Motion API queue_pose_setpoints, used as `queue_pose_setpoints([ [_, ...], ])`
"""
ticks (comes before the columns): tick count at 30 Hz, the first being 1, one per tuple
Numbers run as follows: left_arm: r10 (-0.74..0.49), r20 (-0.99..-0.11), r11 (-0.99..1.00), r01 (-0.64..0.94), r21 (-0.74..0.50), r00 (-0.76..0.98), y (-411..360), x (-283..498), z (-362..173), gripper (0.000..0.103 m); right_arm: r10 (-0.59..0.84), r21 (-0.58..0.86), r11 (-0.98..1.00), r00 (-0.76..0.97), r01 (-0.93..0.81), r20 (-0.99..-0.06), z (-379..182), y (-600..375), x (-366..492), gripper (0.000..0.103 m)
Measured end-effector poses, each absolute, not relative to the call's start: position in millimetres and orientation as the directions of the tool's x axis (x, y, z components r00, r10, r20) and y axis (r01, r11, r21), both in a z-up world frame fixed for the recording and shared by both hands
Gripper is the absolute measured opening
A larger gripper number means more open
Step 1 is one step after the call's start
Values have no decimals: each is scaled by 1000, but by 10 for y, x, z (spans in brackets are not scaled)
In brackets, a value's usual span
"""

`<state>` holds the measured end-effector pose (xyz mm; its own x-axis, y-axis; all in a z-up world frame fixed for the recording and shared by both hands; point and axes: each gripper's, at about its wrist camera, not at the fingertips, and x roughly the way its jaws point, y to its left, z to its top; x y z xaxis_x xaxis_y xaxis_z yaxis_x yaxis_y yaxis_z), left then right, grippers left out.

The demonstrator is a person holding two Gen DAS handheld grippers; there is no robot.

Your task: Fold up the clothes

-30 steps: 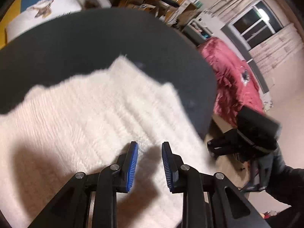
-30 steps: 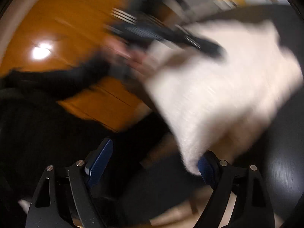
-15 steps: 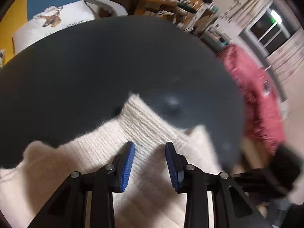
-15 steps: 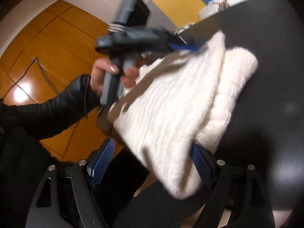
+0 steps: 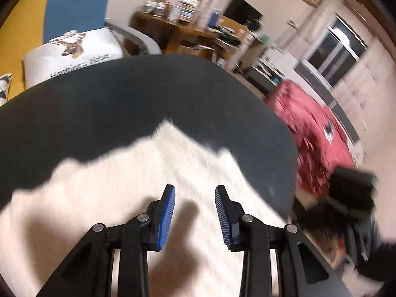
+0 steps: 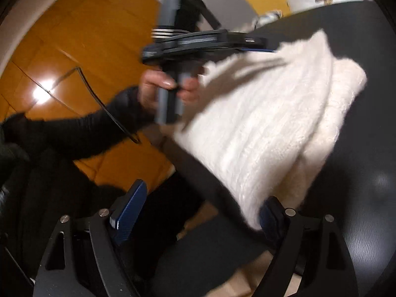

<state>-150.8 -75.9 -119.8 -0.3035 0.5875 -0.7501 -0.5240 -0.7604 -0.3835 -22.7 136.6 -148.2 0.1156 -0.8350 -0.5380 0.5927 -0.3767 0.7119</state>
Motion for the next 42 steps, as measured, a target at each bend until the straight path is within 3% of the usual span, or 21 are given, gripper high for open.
queue_pose_setpoints([
  [2,576,-749,-774,-512,-372,-326,-822,-1330,-1280,34,-777,671,-452,110,588,-620,-1639,1321,-203,84],
  [6,562,-737,-801,-469,-372,-376,-965,-1050,-1390,34,-743,617,-538,24,575,-669,-1562,1306,-116,84],
  [9,581,-689,-808,-409,-424,-434,-1040,-957,-1237,35,-689,563,-610,-23,557,-724,-1462,1392,-55,90],
  [11,572,-669,-818,-392,-422,-474,-1148,-867,-1178,35,-635,502,-664,-63,554,-770,-1364,1478,-19,103],
  [13,556,-661,-830,-374,-413,-504,-1298,-804,-1170,36,-595,443,-692,-103,569,-797,-1237,1486,115,103],
  [19,453,-715,-891,-255,-375,-532,-1575,-609,-1262,36,-695,461,-651,-230,603,-681,-911,1430,-47,103],
  [23,433,-734,-902,-251,-353,-524,-1757,-358,-1374,36,-617,443,-716,-193,539,-763,-1297,959,-241,103],
  [27,480,-652,-859,-165,-484,-586,-2263,-92,-1254,36,-560,409,-759,-188,507,-807,-1479,641,-359,103],
  [30,423,-582,-825,-31,-564,-694,-2958,182,-1146,38,-555,382,-764,-229,520,-799,-1391,548,-372,103],
  [34,331,-569,-792,106,-601,-753,-3703,496,-1169,42,-549,346,-771,-283,534,-786,-1275,423,-390,103],
  [37,342,-563,-756,135,-640,-753,-4033,663,-1278,43,-544,318,-777,-323,544,-774,-1187,330,-404,103],
  [42,467,-549,-734,43,-678,-694,-3938,601,-1492,44,-473,241,-821,-381,518,-794,-1169,25,-547,103],
])
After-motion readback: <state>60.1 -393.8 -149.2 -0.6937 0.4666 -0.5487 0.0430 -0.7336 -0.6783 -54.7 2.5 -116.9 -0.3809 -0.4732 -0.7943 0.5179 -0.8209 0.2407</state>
